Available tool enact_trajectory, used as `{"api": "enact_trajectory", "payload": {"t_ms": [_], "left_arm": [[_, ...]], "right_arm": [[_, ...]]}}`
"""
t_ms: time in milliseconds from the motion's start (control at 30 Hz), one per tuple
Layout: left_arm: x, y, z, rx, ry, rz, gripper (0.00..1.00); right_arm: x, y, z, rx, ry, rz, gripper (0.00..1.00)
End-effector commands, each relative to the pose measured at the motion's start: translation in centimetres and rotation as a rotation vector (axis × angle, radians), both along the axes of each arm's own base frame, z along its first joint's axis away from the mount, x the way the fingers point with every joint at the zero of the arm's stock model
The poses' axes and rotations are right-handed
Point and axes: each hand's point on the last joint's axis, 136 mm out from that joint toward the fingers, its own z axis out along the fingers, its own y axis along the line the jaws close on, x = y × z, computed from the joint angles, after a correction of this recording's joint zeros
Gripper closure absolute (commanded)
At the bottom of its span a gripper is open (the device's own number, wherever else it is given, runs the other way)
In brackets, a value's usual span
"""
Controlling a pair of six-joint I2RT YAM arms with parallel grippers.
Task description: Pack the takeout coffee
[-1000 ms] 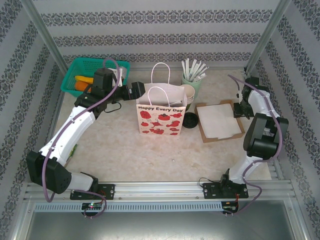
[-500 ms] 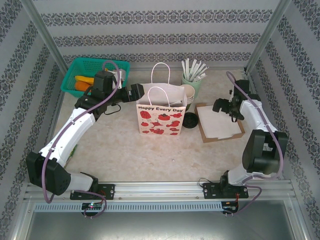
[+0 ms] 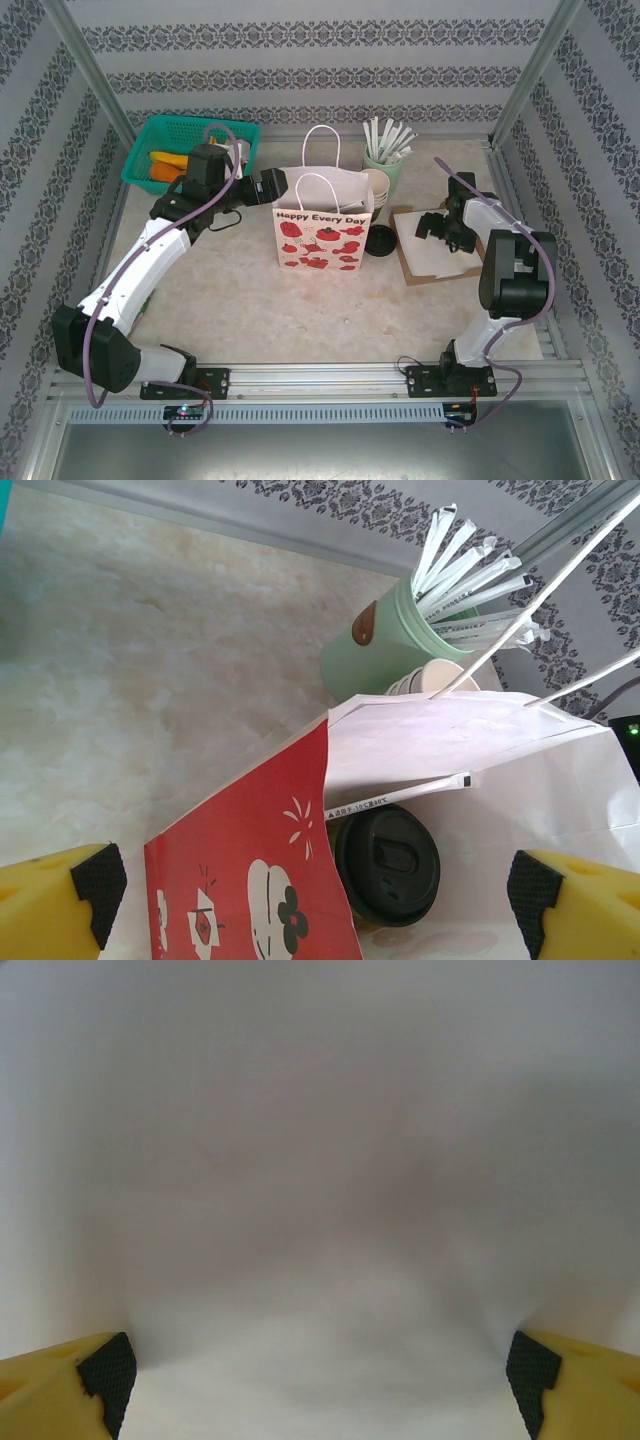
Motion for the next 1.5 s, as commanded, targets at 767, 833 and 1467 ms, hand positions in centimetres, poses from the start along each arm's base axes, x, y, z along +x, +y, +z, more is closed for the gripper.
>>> {"api": "enact_trajectory", "payload": {"t_ms": [767,833,1467], "left_arm": [[0.1,-0.1,1.5,-0.022,-0.042,0.002,0.0],[0.2,-0.1,1.4,-0.023,-0.039,0.0,0.0],[-0.3,0.1,2.6,-0.013,-0.099,-0.009,0.0]], "right_arm": [[-0.5,-0.3,2.6,-0.066,-0.07,0.03,0.73],[-0.5,-0.3,3.0,-0.073,-0.08,0.033,0.73],[0.3,0.6,9.2,-0.08,-0.386,0.117,1.0]]}}
